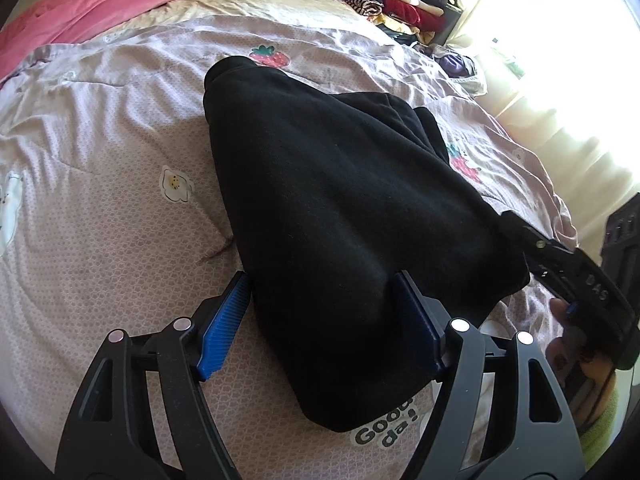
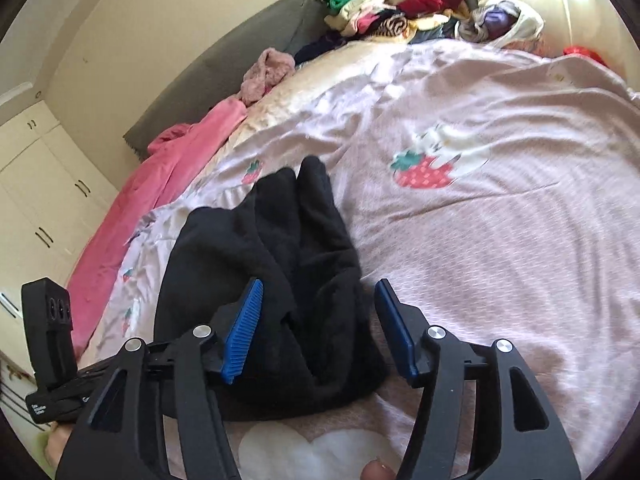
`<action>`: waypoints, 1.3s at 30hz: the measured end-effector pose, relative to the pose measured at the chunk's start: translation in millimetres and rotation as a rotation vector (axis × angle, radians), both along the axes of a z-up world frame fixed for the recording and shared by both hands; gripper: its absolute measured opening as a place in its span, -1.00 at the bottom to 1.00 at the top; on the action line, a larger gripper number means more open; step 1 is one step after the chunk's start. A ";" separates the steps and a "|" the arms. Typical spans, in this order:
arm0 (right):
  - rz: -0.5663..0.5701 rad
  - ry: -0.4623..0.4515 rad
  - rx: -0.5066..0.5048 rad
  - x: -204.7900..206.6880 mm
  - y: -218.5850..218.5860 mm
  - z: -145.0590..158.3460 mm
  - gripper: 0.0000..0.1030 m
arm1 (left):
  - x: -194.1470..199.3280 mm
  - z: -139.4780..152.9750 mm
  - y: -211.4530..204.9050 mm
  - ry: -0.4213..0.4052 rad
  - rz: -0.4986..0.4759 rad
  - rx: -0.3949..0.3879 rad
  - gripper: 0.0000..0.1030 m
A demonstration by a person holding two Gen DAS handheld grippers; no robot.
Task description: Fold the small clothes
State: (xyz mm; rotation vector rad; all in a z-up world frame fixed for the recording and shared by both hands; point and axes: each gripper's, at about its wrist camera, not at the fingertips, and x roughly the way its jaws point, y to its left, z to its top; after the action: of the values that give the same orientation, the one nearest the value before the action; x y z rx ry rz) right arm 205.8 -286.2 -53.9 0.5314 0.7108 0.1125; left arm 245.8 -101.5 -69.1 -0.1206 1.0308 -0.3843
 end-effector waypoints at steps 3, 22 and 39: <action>-0.006 -0.017 -0.019 -5.6 -1.5 6.9 0.26 | -1.9 1.6 -0.6 -0.001 -0.001 0.001 0.27; -0.016 -0.206 -0.113 -64.2 5.0 74.7 0.91 | -32.3 38.2 8.1 -0.074 -0.003 0.024 0.68; 0.046 -0.327 -0.244 -144.5 30.9 121.0 0.91 | -105.0 79.6 29.1 -0.219 0.053 0.069 0.81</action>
State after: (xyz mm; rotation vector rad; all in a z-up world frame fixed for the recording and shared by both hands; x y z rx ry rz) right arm 61.3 -255.2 67.1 0.2535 0.4093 0.1494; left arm 140.8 -72.4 10.5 -0.0420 0.8217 -0.3063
